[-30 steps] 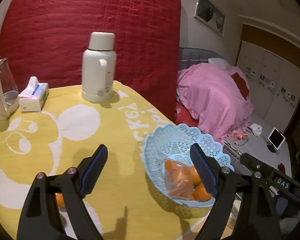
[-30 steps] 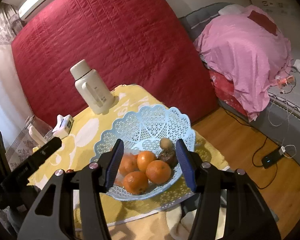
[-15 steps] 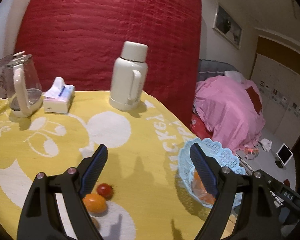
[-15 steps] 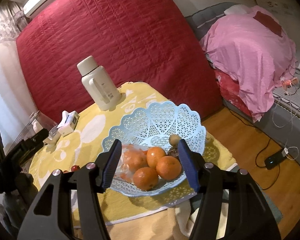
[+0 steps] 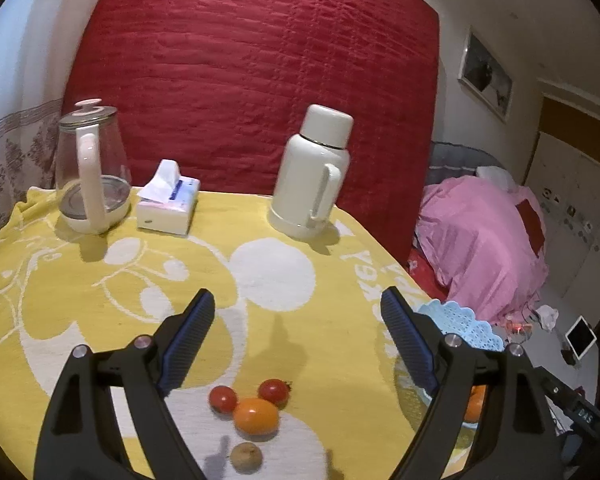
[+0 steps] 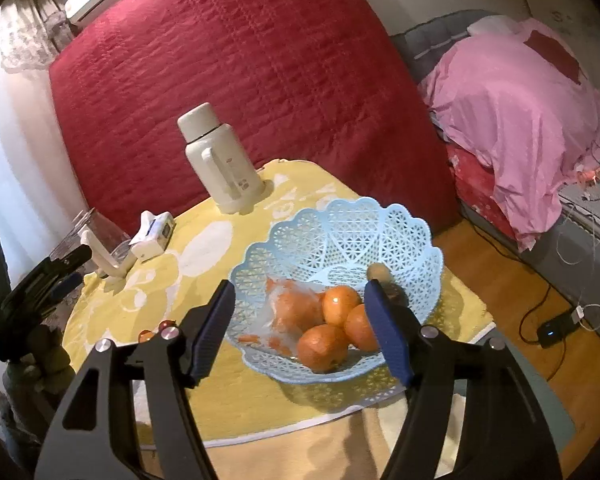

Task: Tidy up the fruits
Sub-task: 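Move both grippers back toward the tomatoes and kiwi on the towel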

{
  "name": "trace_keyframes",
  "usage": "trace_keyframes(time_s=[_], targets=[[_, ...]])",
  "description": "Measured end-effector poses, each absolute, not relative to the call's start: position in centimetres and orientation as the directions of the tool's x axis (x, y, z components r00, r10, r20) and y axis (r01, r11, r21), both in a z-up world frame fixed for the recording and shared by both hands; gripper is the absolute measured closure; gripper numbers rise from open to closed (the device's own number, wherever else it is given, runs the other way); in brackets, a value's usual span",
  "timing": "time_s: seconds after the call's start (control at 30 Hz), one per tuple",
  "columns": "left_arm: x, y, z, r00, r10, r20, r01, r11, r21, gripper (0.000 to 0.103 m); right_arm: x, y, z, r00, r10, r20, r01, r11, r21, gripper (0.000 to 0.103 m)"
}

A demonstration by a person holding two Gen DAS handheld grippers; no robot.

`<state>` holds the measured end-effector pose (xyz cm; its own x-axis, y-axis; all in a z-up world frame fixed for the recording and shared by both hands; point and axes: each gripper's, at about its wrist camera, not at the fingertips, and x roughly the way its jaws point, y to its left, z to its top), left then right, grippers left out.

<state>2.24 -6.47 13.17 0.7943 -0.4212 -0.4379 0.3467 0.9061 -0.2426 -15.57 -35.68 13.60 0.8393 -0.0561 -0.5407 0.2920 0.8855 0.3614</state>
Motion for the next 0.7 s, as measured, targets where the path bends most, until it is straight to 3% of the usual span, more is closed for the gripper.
trace_keyframes(time_s=[0.7], targets=[[4.2, -0.8, 9.6, 0.797, -0.338, -0.500, 0.199, 0.929, -0.311, 0.018, -12.6, -26.5, 13.0, 0.825, 0.073, -0.561, 0.113, 0.951, 0.289, 0.033]])
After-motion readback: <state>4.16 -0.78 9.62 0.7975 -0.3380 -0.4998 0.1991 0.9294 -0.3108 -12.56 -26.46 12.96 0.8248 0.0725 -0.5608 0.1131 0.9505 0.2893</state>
